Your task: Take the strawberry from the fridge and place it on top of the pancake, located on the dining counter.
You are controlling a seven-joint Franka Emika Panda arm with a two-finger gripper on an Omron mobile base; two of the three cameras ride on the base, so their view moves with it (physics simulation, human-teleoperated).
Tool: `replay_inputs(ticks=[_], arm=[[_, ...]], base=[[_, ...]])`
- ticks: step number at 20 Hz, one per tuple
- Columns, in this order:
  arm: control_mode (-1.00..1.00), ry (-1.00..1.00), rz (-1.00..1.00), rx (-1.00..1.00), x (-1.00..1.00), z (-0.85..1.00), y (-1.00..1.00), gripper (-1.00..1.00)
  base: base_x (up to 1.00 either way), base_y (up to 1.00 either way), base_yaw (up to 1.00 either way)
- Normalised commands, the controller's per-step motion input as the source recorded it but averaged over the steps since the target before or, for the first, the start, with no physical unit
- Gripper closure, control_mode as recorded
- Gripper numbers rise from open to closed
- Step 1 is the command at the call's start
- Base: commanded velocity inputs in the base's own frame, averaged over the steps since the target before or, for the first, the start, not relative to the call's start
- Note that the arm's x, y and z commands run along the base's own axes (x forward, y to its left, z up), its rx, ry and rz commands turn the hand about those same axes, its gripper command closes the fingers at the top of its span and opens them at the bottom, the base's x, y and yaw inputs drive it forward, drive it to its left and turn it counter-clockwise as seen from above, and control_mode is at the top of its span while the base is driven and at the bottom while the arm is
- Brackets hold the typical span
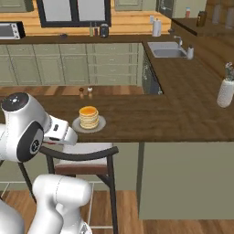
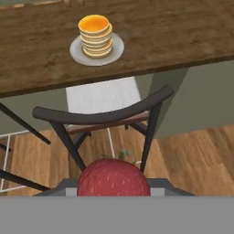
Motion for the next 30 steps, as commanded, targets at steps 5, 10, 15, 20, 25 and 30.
replay_inputs(ticks=[5,10,15,20,25,30], arm=[[1.0,0.0,0.0,0.0,0.0,0.0,0.0,1.0],[1.0,0.0,0.0,0.0,0.0,0.0,0.0,1.0],[1.0,0.0,0.0,0.0,0.0,0.0,0.0,1.0],[1.0,0.0,0.0,0.0,0.0,0.0,0.0,1.0],[1.0,0.0,0.0,0.0,0.0,0.0,0.0,1.0],[1.0,0.0,0.0,0.0,0.0,0.0,0.0,1.0]], base=[[0.7,0.0,0.28],[0.97,-0.01,0.12],[0.72,-0.27,0.0],[0.69,-0.54,0.0],[0.33,-0.1,0.01],[0.01,0.0,0.0]])
